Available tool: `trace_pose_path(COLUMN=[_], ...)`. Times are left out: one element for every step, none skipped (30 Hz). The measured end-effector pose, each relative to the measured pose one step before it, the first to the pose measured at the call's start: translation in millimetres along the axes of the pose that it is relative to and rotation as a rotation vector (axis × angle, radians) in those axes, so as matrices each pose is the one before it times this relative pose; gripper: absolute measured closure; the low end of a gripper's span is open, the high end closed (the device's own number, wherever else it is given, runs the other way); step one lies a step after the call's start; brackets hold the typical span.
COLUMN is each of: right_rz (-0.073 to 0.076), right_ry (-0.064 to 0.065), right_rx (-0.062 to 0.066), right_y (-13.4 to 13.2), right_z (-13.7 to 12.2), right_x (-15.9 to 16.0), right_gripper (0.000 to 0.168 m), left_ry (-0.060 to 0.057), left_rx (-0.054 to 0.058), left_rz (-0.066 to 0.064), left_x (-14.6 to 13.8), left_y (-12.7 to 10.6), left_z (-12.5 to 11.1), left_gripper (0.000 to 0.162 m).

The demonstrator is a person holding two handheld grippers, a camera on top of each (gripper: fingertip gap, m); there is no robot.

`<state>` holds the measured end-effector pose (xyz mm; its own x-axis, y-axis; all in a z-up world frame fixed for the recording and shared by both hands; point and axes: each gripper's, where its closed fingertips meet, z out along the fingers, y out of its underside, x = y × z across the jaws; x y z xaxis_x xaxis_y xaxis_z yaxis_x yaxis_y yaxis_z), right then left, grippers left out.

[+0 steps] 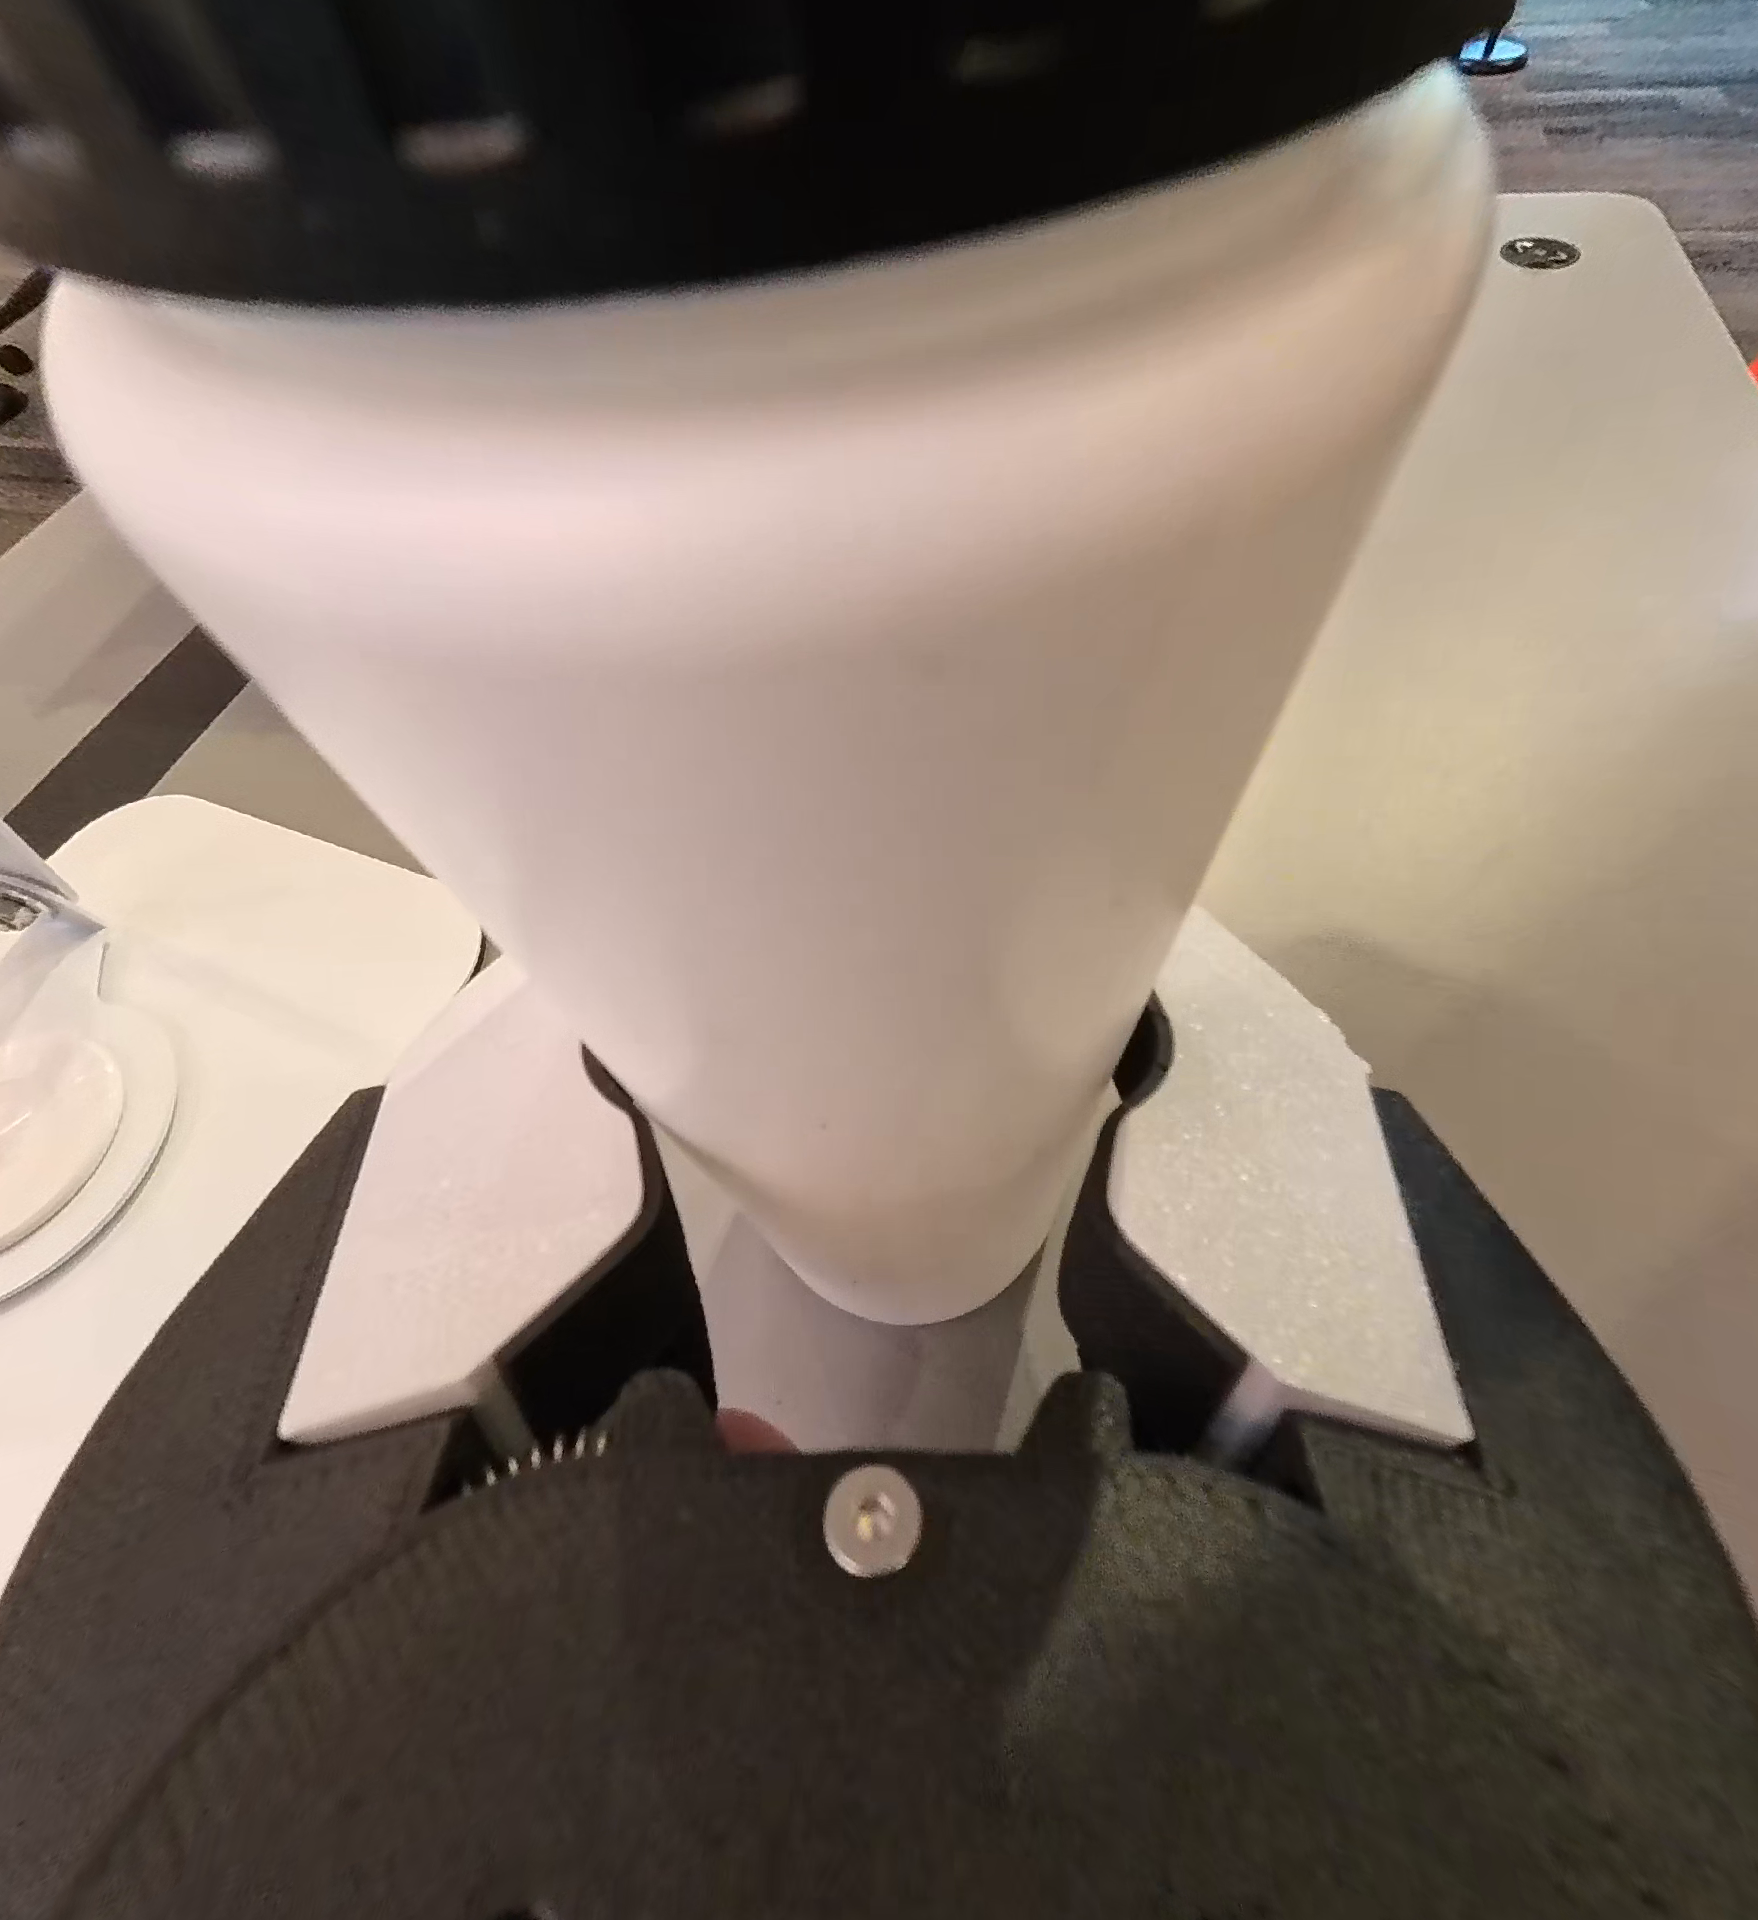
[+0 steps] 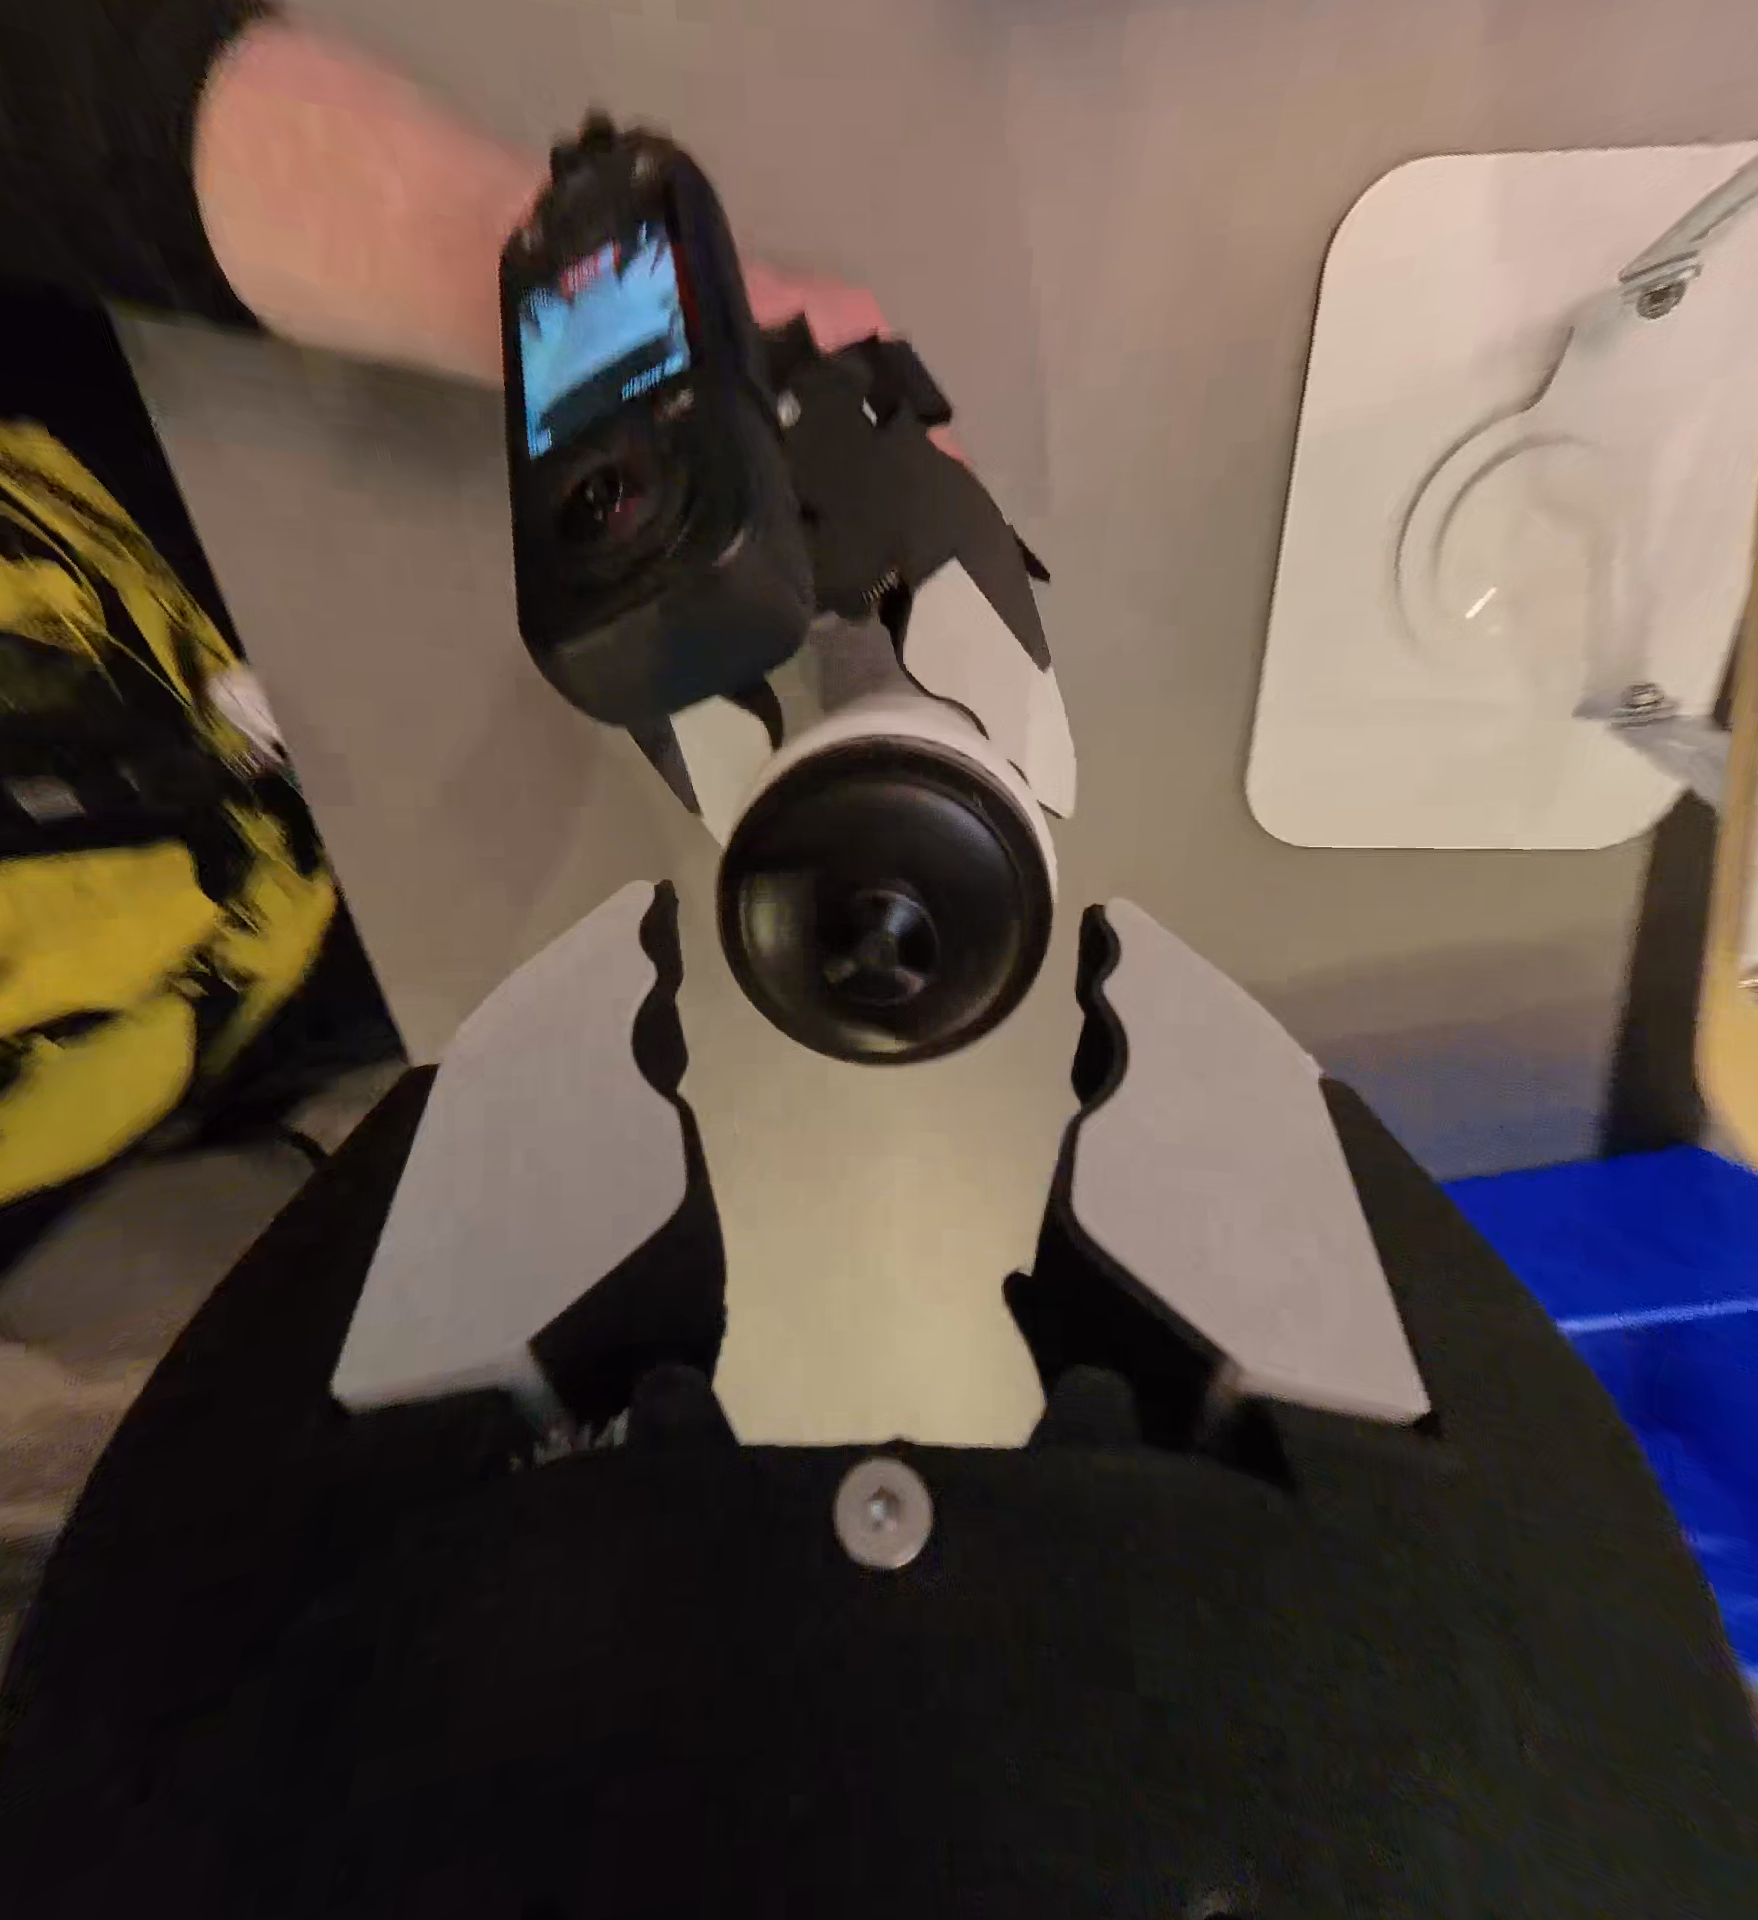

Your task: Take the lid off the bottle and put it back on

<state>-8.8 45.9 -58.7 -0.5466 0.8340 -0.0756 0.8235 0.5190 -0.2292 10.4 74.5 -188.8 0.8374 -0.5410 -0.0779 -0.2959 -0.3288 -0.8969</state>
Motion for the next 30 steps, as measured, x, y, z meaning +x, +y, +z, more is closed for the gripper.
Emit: trace_pose_path(right_rz=[0.0541,0.0324,0.005,0.0077,0.0056,-0.0002,-0.0003,0.0112,0.017,0.0095,-0.01,-0.0321,-0.0419,-0.0517,-0.0656,-0.079,-0.0959,-0.1332,-0.1551,-0.1061,-0.0581,-0.032,0.0012,0.015,0.0225,0.0403,0.0649,0.0901,0.1044,0.1087], right_ry=[-0.0049,0.013,0.0059,-0.0056,-0.0192,0.0016,0.0209,-0.0032,-0.0267,-0.0222,-0.0103,-0.0008,0.0034,0.0007,-0.002,-0.0021,-0.0025,0.0026,0.0097,0.0053,-0.0011,0.0003,-0.0022,0.0037,0.0193,0.0235,-0.0016,-0.0107,0.0011,0.0063], right_rx=[0.0092,-0.0192,-0.0301,-0.0208,-0.007,0.0033,0.0007,0.0087,0.0202,0.0169,0.0029,-0.0064,-0.0172,-0.0248,-0.0322,-0.0352,-0.0411,-0.0522,-0.0537,-0.048,-0.0461,-0.0446,-0.0486,-0.0371,-0.0131,0.0177,0.0542,0.0787,0.0807,0.059], right_y=[1.31,4.45,5.32,3.21,0.54,-1.33,-0.55,-1.21,-2.6,-1.86,-0.85,-0.32,0.64,1.31,1.9,1.93,2.05,2.7,2.85,2.47,1.32,0.55,1.05,0.29,-0.73,-2.25,-5.51,-7.34,-6.15,-1.91], right_z=[3.14,5.06,6.09,5.71,4.62,2.4,0.16,-0.43,-0.34,-0.11,0.17,0.27,0.16,-0.21,-0.28,-0.37,-0.21,-0.21,-0.41,-0.15,-0.1,-0.14,-0.25,-0.42,-0.93,-2.14,-3.9,-5.62,-6.25,-5.44], right_x=[0.46,1.46,-0.61,-2.19,-4.09,-0.62,4.01,2.61,0.16,0.26,0.25,-0.27,-0.34,-0.71,-0.75,-0.65,-0.86,-1.29,-0.6,0.48,0.66,0.87,0.72,0.79,2.31,2.6,0.02,-0.17,1.81,2.3], right_gripper=[0.095,0.09,0.084,0.078,0.078,0.077,0.085,0.092,0.094,0.094,0.094,0.094,0.094,0.094,0.094,0.094,0.094,0.094,0.094,0.094,0.094,0.093,0.094,0.094,0.094,0.094,0.093,0.092,0.083,0.074], left_ry=[-0.0006,-0.0005,-0.0005,-0.0006,-0.0004,0.0002,0.0006,-0.0001,0.0001,0.0019,0.0006,-0.0001,-0.0002,0.0012,-0.0005,-0.0009,0.0003,0.0001,-0.0048,-0.0026,0.0025,0.002,0.0008,0.0014,0.002,0.0047,0.0008,-0.0023,-0.0009,0.0022], left_rx=[-0.0009,-0.0013,-0.0001,0.0003,-0.0004,-0.0005,0.001,-0.0005,-0.0006,0.0022,0.0008,-0.0008,-0.0011,-0.0003,-0.0005,-0.002,0.0002,0.0026,-0.0025,-0.0039,0.0017,0.0041,0.0005,-0.001,0.0002,0.0061,0.0031,-0.0045,-0.0031,0.0024], left_rz=[0.0004,0.0008,0.0001,-0.0001,-0.0001,0.0001,-0.0003,0.0003,-0.0029,-0.0046,-0.0015,0.0018,0.0024,0.0027,0.0053,0.0039,0.0041,0.0079,0.006,-0.0012,-0.0027,-0.0017,-0.0028,-0.0002,-0.0069,-0.0102,-0.001,0.0068,0.0024,-0.0011], left_x=[-0.02,0.04,-0.04,0.06,-0.04,-0.01,0.0,0.03,-0.47,-0.31,-0.24,0.17,0.14,0.52,0.57,0.43,0.6,0.94,0.52,-0.13,-0.16,-0.26,-0.21,-0.16,-0.73,-0.72,-0.06,0.55,0.69,0.67], left_y=[0.08,0.02,-0.05,-0.04,0.05,0.13,0.06,-0.06,0.22,0.06,0.05,0.04,0.02,-0.1,-0.28,-0.13,-0.32,-0.66,-0.61,-0.15,0.03,0.15,0.12,0.4,0.56,0.32,0.02,-0.22,-0.29,-0.29], left_z=[-0.02,-0.05,0.11,-0.01,-0.03,-0.16,-0.06,-0.03,-0.21,-0.18,-0.18,0.01,0.11,0.17,0.27,0.27,0.23,0.32,0.69,0.57,0.0,-0.26,0.0,-0.33,-0.4,-0.54,-0.16,0.42,0.57,0.28], left_gripper=[0.071,0.071,0.071,0.071,0.071,0.071,0.071,0.071,0.071,0.071,0.071,0.071,0.071,0.071,0.071,0.071,0.071,0.071,0.071,0.071,0.071,0.071,0.071,0.071,0.071,0.071,0.071,0.071,0.071,0.071])
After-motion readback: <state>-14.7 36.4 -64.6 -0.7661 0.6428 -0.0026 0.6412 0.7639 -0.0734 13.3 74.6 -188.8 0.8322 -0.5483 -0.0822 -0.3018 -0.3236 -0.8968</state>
